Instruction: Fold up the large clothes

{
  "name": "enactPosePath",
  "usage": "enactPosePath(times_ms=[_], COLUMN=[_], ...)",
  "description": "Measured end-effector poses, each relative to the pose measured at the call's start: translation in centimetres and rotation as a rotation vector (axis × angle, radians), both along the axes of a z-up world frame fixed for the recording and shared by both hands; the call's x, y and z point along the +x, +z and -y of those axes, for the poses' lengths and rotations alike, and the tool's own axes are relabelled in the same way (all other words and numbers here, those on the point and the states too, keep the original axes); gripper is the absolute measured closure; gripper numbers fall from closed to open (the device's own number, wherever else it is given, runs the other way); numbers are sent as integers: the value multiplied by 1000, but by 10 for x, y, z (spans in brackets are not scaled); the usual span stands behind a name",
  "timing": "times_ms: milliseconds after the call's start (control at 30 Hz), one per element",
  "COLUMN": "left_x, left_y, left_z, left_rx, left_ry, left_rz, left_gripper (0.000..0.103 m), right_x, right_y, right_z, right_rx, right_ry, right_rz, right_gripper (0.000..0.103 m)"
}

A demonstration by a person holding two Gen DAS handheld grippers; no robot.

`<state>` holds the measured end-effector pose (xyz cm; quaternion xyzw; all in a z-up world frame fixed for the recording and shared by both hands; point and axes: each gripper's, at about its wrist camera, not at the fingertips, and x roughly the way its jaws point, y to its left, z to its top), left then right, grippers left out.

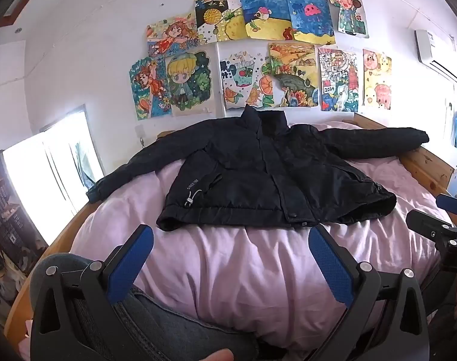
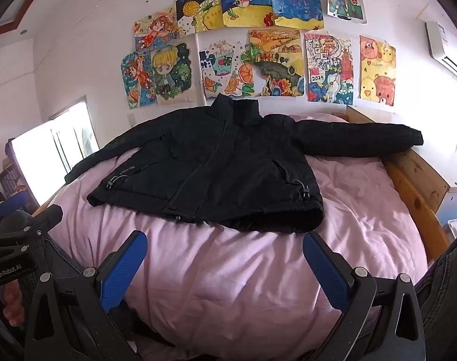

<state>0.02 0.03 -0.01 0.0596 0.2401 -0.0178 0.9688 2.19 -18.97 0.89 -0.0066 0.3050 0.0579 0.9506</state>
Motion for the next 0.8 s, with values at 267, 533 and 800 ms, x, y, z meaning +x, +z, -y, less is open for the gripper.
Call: enactPosePath(times_ms=[267, 533, 800], left_x=[0, 0, 0], left_y=[0, 0, 0], left_z=[0, 0, 0], left_rx=[-1, -4, -5], left_ry=[-2, -1, 0], left_rz=[2, 3, 3], left_gripper=[2, 2, 2], right_x=[0, 0, 0], right_y=[0, -1, -1], right_z=[1, 1, 2], right_rx=[16, 16, 16], right_ry=[0, 0, -1], right_rz=[3, 1, -2], right_gripper=[0, 0, 0])
